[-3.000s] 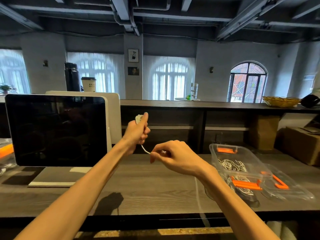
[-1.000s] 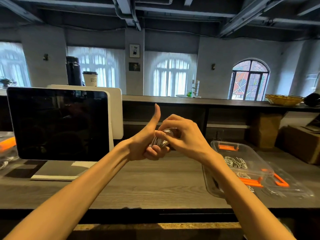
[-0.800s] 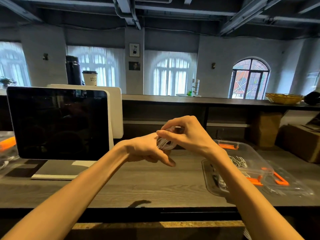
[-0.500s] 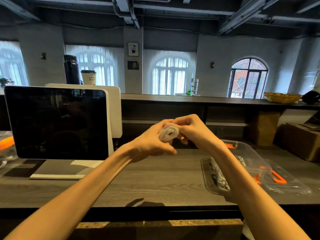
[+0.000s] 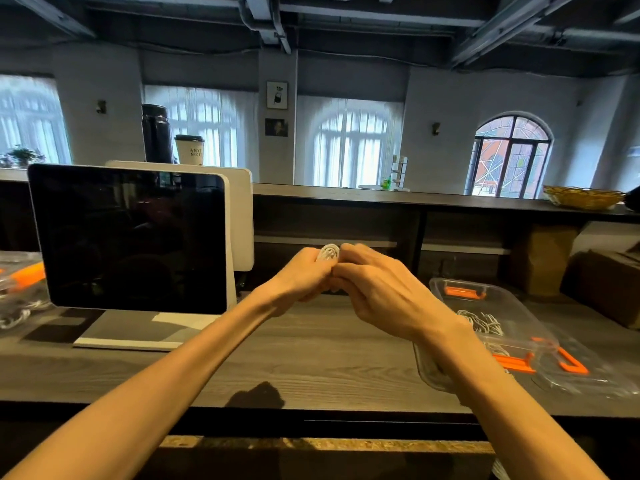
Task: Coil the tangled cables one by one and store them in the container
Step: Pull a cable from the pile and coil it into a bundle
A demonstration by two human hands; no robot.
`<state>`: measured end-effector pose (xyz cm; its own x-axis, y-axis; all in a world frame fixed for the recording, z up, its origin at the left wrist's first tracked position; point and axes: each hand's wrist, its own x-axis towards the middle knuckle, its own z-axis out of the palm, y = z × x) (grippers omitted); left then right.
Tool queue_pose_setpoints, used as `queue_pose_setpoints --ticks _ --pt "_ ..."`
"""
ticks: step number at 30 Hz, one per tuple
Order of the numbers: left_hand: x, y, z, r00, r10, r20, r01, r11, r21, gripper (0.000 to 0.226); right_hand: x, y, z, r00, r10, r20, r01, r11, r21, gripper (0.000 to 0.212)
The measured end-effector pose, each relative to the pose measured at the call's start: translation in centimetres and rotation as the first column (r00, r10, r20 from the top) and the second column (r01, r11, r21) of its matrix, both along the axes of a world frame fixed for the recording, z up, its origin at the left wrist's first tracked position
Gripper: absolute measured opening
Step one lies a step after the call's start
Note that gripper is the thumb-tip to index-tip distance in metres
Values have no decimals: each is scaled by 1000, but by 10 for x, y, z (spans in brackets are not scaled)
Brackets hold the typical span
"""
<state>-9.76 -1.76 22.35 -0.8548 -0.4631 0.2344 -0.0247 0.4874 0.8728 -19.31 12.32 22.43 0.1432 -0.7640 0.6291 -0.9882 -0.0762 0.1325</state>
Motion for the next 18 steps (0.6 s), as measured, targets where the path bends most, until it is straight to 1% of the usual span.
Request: queue_pose_setpoints --ticks 1,3,4,5,7,9,12,15,17,18 --pt "2 0 2 999 -34 21 32 996 79 47 0 1 3 1000 23 -14 -23 1000 2 14" --pt "5 -2 8 982 -183 39 161 934 320 72 -2 4 8 999 51 -5 -51 999 20 13" --pt "7 -2 11 969 -244 38 212 901 379 80 -3 4 10 999 49 13 -49 998 39 15" --pt "8 -2 13 960 -276 42 237 886 399 84 -4 4 11 999 41 20 -42 998 46 17" --pt "8 -1 13 957 -276 84 229 903 363 90 -6 4 11 1000 17 17 -17 999 27 18" --pt "6 0 10 966 -224 126 188 951 246 97 -5 4 11 999 23 39 -24 1000 17 17" --pt "9 7 7 979 -164 120 152 983 102 89 -4 3 17 986 55 158 -60 998 29 15" --pt "14 15 6 967 -223 123 213 973 93 90 -6 2 22 948 52 315 -67 997 37 13" --pt "15 16 4 953 -278 123 262 956 135 94 -7 3 25 885 45 463 -89 993 75 16" --pt "15 16 4 937 -328 121 312 940 136 101 -8 3 25 834 40 550 -110 989 95 20"
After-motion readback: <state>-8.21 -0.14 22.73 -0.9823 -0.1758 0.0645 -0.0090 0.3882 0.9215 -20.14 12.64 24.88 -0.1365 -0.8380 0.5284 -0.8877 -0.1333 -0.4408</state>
